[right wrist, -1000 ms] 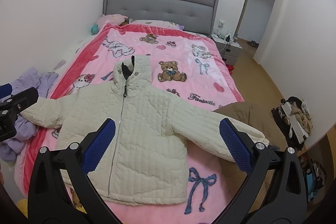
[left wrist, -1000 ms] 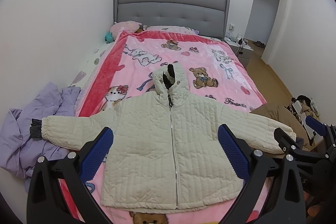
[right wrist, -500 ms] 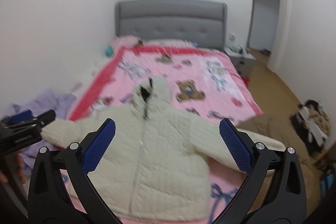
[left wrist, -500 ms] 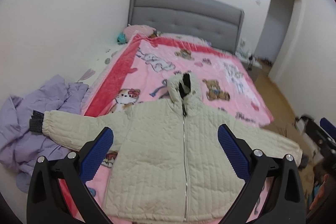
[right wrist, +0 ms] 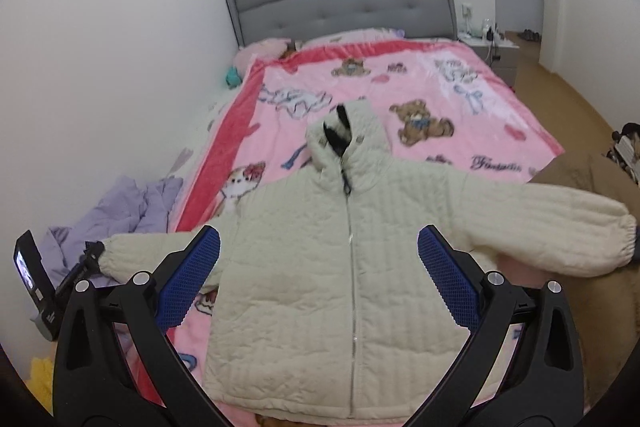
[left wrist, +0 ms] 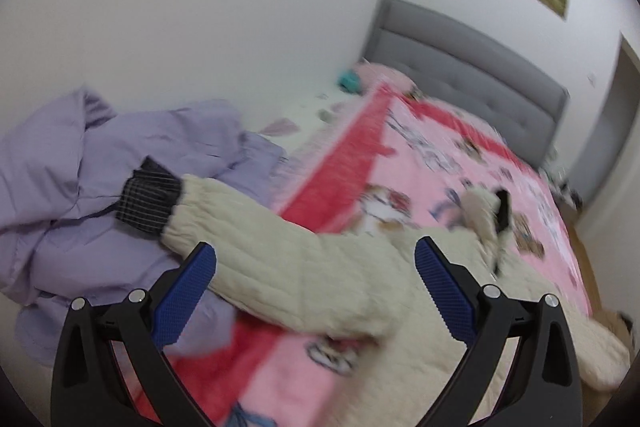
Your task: Fold large clothes
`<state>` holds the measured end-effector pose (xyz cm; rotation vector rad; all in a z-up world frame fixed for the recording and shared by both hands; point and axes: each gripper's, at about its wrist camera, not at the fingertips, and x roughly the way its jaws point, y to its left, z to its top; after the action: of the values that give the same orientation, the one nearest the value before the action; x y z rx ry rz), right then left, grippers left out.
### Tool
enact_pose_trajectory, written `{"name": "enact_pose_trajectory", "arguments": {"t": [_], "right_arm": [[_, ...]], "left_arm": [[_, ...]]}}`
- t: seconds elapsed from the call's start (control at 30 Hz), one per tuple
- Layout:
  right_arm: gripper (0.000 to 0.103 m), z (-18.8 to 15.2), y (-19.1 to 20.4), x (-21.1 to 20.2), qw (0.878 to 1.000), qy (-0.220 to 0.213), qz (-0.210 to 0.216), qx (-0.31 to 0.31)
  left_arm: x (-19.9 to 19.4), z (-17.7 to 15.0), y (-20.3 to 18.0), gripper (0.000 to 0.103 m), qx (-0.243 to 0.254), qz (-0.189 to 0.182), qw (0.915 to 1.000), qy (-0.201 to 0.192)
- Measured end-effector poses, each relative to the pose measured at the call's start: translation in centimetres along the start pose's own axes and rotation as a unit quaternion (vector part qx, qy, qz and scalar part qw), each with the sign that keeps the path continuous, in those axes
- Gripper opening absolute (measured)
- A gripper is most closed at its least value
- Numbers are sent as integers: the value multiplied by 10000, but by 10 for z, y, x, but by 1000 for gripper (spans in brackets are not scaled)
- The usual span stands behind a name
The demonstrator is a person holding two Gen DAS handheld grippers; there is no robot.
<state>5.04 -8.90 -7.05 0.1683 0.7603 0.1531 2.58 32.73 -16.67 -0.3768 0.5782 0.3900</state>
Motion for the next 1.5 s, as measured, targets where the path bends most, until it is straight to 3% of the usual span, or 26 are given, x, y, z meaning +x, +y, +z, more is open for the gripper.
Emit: {"name": "enact_pose_trajectory", "arguments": {"t": [0.2, 0.4, 0.5, 0.53, 0.6, 0.63, 0.67, 0.73, 0.83, 0.93, 1.03, 1.13, 1.23, 1.27, 1.4, 1.5], "right_arm": [[95, -24, 35, 30, 9987, 174, -168, -451], [95, -54, 48, 52, 9950, 539, -117, -829], [95, -69, 50, 61, 9932, 791, -127, -850], [95, -72, 51, 63, 9929, 832, -132, -840], [95, -77, 50, 63, 9923, 922, -110, -825], [95, -79, 50, 64, 9918, 956, -113, -839], [95, -80, 49, 64, 9914, 992, -100, -845], [95, -80, 47, 64, 9915, 1015, -64, -812], [95, -77, 47, 62, 9924, 983, -2, -742], [95, -72, 40, 58, 9932, 899, -16, -734], [95, -68, 25, 53, 9944, 832, -106, -646], [95, -65, 2, 48, 9957, 784, -230, -446], [95, -64, -30, 42, 9963, 746, -392, -160], [95, -64, -40, 38, 9964, 702, -464, -106], [95, -71, -77, 27, 9954, 555, -773, 137], [95, -85, -112, 27, 9903, 765, -1073, 440]], "left_arm": [[49, -8, 76, 98, -1177, -15, 9917, -515], [79, -17, 101, 98, -1440, 163, 9876, -605], [93, -20, 108, 92, -1617, 433, 9837, -658], [96, -21, 109, 88, -1671, 501, 9827, -616], [100, -20, 113, 71, -1751, 694, 9807, -515], [101, -21, 117, 56, -1834, 824, 9786, -442], [104, -23, 120, 50, -1921, 907, 9766, -339], [107, -24, 127, 41, -1997, 1041, 9741, -196], [103, -18, 122, 33, -1872, 1006, 9769, -197], [88, -5, 96, 24, -1606, 797, 9828, -452], [67, 12, 48, 22, -1172, 520, 9896, -652], [51, 25, -27, 20, -486, -103, 9948, -886], [49, 24, -95, 14, 15, -689, 9936, -892], [51, 19, -120, 5, 176, -902, 9924, -817], [98, -29, -213, 5, 773, -1462, 9862, 82], [135, -87, -250, 5, 1134, -1480, 9801, 679]]}}
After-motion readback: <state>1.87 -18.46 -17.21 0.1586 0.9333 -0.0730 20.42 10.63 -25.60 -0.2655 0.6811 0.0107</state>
